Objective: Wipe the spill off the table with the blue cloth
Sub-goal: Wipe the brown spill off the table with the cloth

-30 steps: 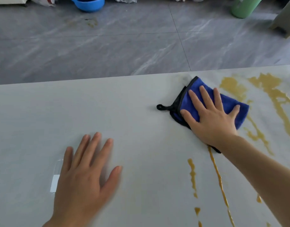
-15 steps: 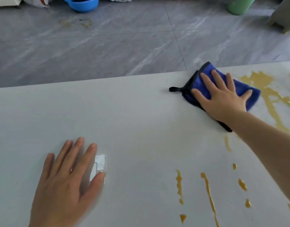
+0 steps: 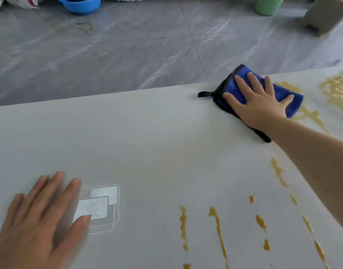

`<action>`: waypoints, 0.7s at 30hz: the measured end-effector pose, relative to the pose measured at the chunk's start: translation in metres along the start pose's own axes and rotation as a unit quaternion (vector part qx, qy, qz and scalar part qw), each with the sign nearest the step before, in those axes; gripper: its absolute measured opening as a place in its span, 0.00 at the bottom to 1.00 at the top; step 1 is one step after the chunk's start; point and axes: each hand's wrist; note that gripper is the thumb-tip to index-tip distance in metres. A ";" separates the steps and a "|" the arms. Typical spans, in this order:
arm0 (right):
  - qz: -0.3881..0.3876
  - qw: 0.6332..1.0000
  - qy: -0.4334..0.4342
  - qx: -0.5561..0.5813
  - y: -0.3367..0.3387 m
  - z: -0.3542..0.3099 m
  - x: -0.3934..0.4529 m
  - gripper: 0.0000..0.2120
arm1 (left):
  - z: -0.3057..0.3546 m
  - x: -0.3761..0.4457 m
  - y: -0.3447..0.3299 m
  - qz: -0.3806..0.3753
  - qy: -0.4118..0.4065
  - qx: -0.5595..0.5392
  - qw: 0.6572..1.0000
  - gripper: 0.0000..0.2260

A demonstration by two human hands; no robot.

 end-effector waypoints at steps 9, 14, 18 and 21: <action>-0.025 0.997 0.042 -0.054 -0.033 0.006 -0.085 0.35 | -0.001 -0.003 -0.006 -0.015 0.026 -0.002 1.000 0.34; -0.006 0.997 0.065 -0.033 -0.005 0.012 -0.016 0.32 | 0.000 -0.003 -0.006 -0.056 0.046 0.008 0.997 0.40; 0.002 0.997 -0.073 0.032 0.009 0.077 -0.014 0.33 | 0.001 -0.002 -0.004 -0.030 0.033 -0.001 0.999 0.38; -0.020 0.992 -0.121 0.025 -0.004 0.097 -0.067 0.35 | 0.004 0.000 -0.002 -0.018 0.025 -0.001 1.000 0.36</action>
Point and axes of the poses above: each hand's wrist, its own x-axis towards the middle knuckle, its own y-axis out of the back of the hand, z = x × y, and after that the axes turned 12 degrees about -z, right-handed
